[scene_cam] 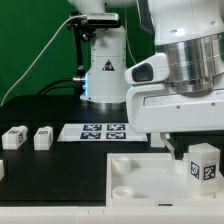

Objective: Assemble one leg

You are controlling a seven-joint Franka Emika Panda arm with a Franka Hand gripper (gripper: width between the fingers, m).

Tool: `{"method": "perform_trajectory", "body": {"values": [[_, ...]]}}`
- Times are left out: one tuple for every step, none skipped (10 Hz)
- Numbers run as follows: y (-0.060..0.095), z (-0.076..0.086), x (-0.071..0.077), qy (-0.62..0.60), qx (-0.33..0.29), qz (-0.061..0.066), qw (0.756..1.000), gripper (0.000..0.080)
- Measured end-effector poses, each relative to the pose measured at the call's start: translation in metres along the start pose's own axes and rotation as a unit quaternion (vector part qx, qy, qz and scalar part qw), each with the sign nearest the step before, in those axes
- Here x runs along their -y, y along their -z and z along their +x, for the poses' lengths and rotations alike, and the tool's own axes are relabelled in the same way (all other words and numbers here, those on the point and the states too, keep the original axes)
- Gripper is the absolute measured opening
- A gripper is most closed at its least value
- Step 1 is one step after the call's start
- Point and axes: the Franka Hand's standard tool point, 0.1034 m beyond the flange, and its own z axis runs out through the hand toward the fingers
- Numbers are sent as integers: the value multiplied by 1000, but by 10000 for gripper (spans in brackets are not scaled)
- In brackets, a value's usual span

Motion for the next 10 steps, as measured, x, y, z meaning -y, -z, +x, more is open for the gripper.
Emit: {"method": "perform_trajectory", "body": {"values": [[-1, 0, 2, 70, 0, -11, 997, 649], [-3, 1, 0, 143, 0, -20, 989, 649], [-5, 1, -3, 200, 2, -23, 979, 649], [-4, 3, -6, 262, 3, -26, 965, 649], [-4, 3, -6, 264, 3, -25, 964, 649], [-4, 3, -6, 264, 3, -25, 964, 649], [-4, 3, -6, 264, 3, -25, 964, 523], [-4, 3, -6, 264, 3, -25, 964, 383], [-4, 3, -6, 263, 2, -26, 964, 293], [-4, 3, -6, 252, 2, -25, 967, 293]]}}
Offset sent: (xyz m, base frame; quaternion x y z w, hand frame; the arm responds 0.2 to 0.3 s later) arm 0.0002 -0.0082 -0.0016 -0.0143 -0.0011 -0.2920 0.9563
